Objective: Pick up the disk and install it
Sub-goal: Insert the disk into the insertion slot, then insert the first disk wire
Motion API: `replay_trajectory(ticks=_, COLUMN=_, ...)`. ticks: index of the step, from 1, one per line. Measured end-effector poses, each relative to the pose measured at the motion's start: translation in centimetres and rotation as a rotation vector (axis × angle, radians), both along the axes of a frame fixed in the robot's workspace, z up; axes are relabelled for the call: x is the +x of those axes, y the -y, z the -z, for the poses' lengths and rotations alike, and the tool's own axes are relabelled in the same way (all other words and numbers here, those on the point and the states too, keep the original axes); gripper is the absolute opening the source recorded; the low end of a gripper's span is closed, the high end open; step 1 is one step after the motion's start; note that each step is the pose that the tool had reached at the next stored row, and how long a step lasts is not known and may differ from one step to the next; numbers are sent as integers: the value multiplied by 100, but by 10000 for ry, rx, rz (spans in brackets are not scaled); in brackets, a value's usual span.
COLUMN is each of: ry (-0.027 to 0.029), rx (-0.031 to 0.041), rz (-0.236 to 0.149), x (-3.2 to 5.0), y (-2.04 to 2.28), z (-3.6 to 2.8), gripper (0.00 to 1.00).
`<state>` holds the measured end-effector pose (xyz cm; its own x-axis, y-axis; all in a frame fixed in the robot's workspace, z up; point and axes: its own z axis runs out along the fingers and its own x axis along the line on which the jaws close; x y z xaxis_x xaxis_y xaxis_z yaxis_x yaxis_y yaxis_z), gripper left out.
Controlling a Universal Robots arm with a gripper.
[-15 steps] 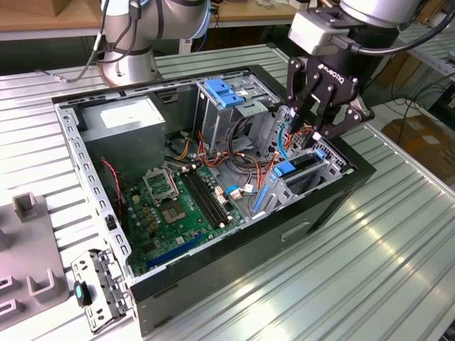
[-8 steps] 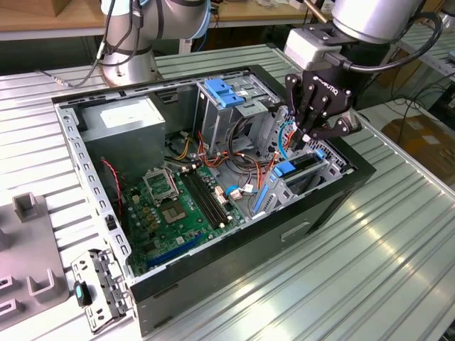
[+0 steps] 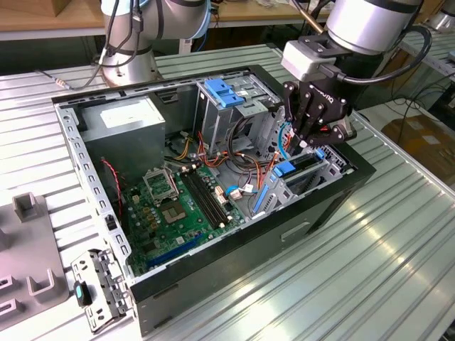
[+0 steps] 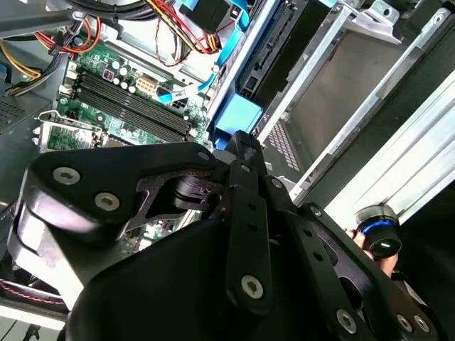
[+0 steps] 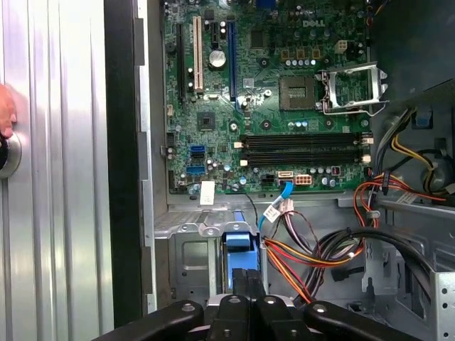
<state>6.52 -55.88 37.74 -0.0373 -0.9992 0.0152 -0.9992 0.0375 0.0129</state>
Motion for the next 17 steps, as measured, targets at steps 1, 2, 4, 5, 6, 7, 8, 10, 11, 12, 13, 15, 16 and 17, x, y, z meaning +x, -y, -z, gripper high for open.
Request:
replay_trajectory(ticks=1, ry=0, rx=1, rz=0, x=0, y=0, z=1, gripper=11)
replay_trajectory(ticks=2, ry=0, rx=0, rz=0, x=0, y=0, z=0, gripper=11)
replay_trajectory(ticks=4, ry=1, rx=1, rz=0, x=0, y=0, z=0, gripper=11)
replay_trajectory(ticks=5, ry=2, rx=1, rz=0, x=0, y=0, z=0, gripper=11)
replay_trajectory(ticks=6, ry=2, rx=1, rz=1, x=0, y=0, z=1, gripper=11)
replay_trajectory(ticks=7, ry=3, rx=1, rz=0, x=0, y=0, z=0, gripper=11)
replay_trajectory(ticks=8, ry=3, rx=1, rz=0, x=0, y=0, z=0, gripper=11)
replay_trajectory(ticks=10, ry=3, rx=1, rz=0, x=0, y=0, z=0, gripper=11)
replay_trajectory(ticks=11, ry=3, rx=1, rz=1, x=0, y=0, z=1, gripper=11)
replay_trajectory(ticks=12, ry=3, rx=1, rz=0, x=0, y=0, z=1, gripper=11)
replay_trajectory(ticks=13, ry=4, rx=1, rz=0, x=0, y=0, z=0, gripper=11)
replay_trajectory(ticks=15, ry=4, rx=1, rz=2, x=1, y=0, z=1, gripper=11)
replay_trajectory(ticks=16, ry=4, rx=2, rz=1, x=6, y=0, z=1, gripper=11)
replay_trajectory(ticks=17, ry=4, rx=1, rz=0, x=25, y=0, z=1, gripper=11)
